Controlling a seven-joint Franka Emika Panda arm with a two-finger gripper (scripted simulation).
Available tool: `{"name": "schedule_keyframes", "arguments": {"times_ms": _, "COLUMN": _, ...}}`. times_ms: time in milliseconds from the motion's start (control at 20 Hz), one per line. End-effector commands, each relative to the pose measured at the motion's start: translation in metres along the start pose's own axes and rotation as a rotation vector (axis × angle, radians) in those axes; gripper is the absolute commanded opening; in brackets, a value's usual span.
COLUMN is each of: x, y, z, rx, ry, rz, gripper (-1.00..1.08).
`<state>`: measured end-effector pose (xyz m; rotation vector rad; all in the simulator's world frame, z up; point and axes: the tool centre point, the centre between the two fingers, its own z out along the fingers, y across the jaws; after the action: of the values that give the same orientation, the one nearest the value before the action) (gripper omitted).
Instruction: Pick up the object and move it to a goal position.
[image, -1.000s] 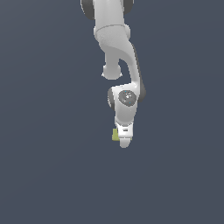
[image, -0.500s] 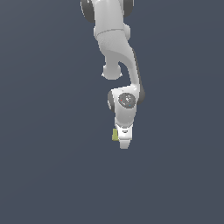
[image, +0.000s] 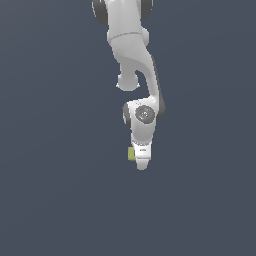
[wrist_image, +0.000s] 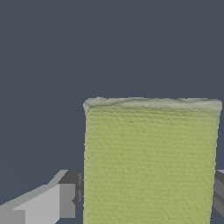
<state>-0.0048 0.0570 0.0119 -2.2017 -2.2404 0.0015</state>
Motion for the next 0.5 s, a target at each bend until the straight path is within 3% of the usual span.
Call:
{"name": "schedule_keyframes", "arguments": {"times_ms": 0, "x": -0.003, "y": -0.001, "z": -0.004, "rx": -0.002, "ry": 0.0, "rz": 0.0, "gripper": -1.0}}
{"name": "schedule_keyframes", "arguments": {"times_ms": 450, "x": -0.027, "y": -0.015, "z": -0.039, "rx": -0.002, "ry": -0.001, "rz": 0.0, "gripper": -1.0}}
